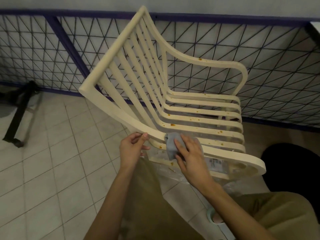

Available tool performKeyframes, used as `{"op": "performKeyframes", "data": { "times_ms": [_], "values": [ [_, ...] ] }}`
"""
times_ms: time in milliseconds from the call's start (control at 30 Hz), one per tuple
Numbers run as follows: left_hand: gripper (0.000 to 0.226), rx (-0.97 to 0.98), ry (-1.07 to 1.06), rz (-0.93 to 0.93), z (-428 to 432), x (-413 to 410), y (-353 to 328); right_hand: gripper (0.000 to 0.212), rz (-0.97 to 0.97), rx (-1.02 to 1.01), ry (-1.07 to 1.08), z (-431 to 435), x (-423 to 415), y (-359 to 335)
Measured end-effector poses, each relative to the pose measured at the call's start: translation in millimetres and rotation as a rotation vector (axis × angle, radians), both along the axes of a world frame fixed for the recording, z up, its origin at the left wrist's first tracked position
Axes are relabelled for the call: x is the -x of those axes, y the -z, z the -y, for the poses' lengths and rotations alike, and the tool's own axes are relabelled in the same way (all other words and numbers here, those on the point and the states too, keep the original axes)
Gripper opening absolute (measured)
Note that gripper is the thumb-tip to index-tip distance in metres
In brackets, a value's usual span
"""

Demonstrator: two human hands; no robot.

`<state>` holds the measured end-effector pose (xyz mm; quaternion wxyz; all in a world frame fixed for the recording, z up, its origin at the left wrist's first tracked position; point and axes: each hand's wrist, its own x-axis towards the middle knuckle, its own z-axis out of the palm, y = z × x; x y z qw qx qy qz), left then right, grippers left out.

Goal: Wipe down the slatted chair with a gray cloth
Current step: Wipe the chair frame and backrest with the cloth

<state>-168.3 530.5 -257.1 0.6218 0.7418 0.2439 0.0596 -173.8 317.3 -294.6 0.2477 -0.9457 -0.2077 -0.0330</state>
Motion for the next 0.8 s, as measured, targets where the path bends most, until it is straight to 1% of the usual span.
{"op": "performKeyframes", "data": {
  "times_ms": [100,200,333,467,533,600,700,800],
  "values": [
    [0.022,-0.024,-0.004,-0.02,-10,-1,-7,0.051,-0.022,-0.002,-0.07,19,-1,-2],
    [0.02,-0.095,-0.001,-0.006,-19,-1,-14,0.047,-0.025,-0.002,-0.069,31,-6,-4],
    [0.016,-0.173,-0.106,0.069,-25,0,-21,0.047,0.015,-0.052,-0.038,8,-15,-7],
    [0.034,-0.242,-0.187,0.111,-27,4,-23,0.055,0.025,-0.043,-0.083,-28,-14,-2],
    [0.04,-0.243,-0.196,0.108,-27,3,-23,0.055,0.008,-0.047,-0.093,-29,-13,-1],
    [0.04,-0.223,-0.195,0.112,-27,2,-22,0.054,0.009,-0.045,-0.12,-19,-11,1],
    [0.034,-0.203,-0.189,0.119,-28,-1,-22,0.053,0.011,-0.007,-0.129,-6,-6,3],
    [0.027,-0.176,-0.175,0.13,-30,-3,-25,0.052,0.02,0.004,-0.099,-18,-9,2]
  ]
}}
